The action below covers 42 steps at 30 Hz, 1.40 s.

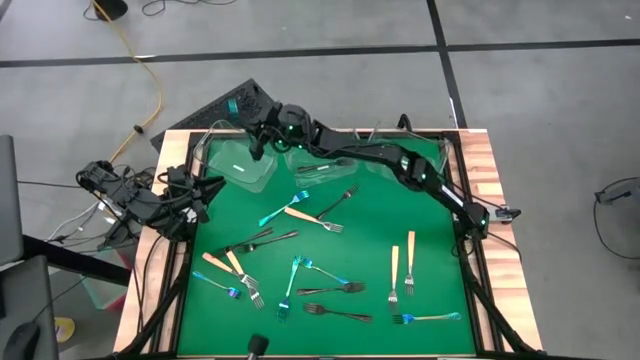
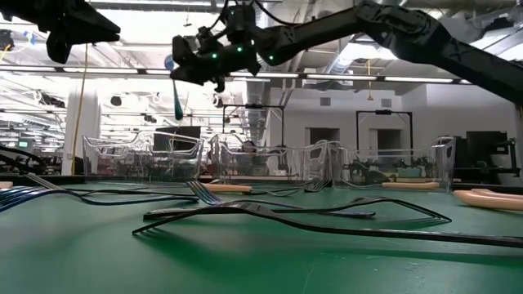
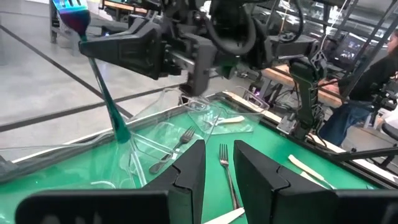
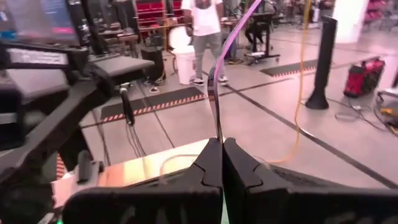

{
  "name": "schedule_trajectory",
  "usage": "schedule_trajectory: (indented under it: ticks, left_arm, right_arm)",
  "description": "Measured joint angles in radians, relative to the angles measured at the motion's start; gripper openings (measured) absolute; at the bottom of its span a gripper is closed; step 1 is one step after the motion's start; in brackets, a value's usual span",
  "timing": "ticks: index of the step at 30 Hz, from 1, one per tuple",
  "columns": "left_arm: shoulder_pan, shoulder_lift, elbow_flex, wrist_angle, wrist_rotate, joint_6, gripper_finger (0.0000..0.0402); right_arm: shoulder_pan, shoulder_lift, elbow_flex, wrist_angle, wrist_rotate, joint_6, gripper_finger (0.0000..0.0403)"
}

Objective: Sort silverware by color (type)
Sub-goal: Put the blue fork into the left transparent bin

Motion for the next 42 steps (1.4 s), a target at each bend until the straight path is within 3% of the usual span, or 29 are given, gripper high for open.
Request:
schedule_trajectory:
  ticks: [19, 42]
  left_arm:
    - [0.000, 0.000, 0.000, -0.006, -0.036, -0.005, 0.0069]
    - [0.000, 0.000, 0.000, -0.014, -0.038, -0.005, 0.0069]
  right_arm:
    - [0.004, 0.100, 0.000, 0.000, -0.021, 0.002, 0.0018]
    - [-0.011, 0.195, 0.004, -0.013, 0.046, 0.104, 0.0018]
